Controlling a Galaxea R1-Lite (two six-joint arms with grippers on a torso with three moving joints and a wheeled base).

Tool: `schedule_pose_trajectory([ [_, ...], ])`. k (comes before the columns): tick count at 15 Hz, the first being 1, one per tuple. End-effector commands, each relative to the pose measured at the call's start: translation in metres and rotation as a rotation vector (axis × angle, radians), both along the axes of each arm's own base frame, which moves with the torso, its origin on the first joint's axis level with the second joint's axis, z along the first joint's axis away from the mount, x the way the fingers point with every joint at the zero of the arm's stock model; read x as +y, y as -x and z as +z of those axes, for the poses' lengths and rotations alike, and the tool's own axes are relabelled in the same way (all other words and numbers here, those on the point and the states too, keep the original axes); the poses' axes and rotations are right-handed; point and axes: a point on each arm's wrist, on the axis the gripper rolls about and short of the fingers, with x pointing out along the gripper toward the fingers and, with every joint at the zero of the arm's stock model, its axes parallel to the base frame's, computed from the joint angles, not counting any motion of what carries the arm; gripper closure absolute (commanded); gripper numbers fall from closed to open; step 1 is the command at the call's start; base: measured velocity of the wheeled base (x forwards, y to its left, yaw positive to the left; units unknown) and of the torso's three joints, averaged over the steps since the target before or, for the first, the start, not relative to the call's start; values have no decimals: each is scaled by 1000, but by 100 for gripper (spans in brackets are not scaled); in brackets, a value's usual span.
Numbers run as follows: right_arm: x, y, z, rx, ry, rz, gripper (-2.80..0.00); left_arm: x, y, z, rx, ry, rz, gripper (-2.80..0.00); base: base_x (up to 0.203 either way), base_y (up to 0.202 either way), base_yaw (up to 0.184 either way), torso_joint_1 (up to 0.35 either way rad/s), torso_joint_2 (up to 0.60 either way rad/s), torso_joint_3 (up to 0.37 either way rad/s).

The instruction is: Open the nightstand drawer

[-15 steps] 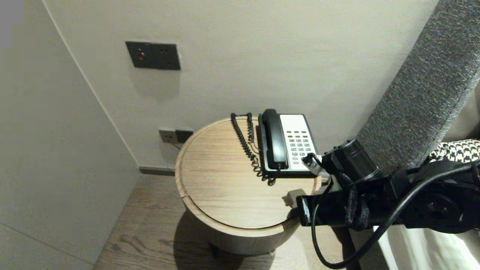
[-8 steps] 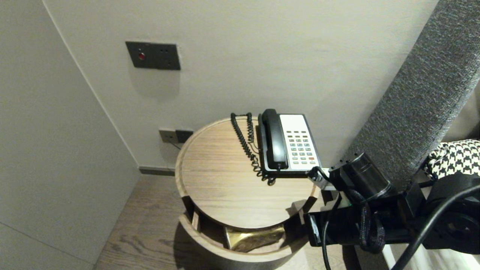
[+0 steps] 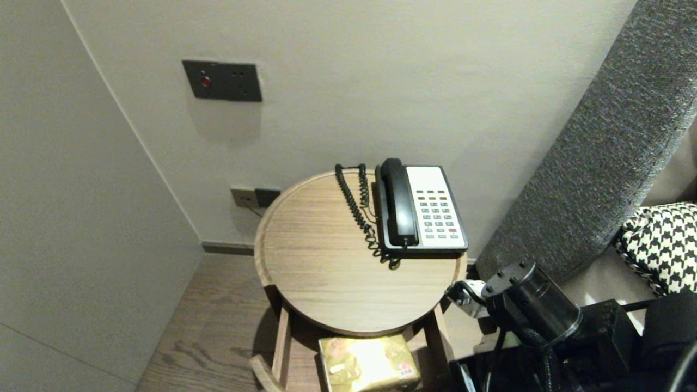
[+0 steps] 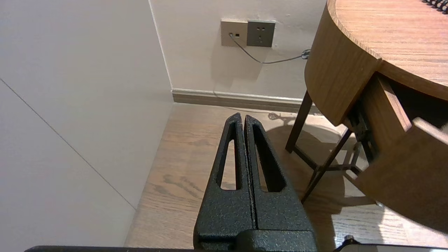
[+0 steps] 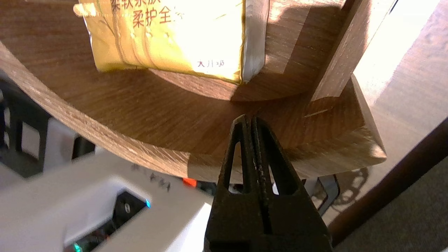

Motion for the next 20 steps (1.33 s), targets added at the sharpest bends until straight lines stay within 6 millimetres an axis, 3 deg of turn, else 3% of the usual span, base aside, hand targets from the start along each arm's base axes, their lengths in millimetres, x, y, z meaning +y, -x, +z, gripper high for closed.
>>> schedule_pose_trajectory([
  [1, -4, 12, 0, 2, -2, 22, 0, 0, 0, 0, -1, 0, 0, 0, 0, 0, 0, 0, 0, 0],
  [12, -11, 51, -18, 105, 8, 179, 0, 0, 0, 0, -1, 0, 1, 0, 0, 0, 0, 0, 0, 0],
  [17, -13, 50, -14, 79, -13, 167, 0, 0, 0, 0, -1, 0, -1, 0, 0, 0, 0, 0, 0, 0],
  [20, -17, 40, 5, -52, -83, 88, 0, 0, 0, 0, -1, 0, 0, 0, 0, 0, 0, 0, 0, 0],
])
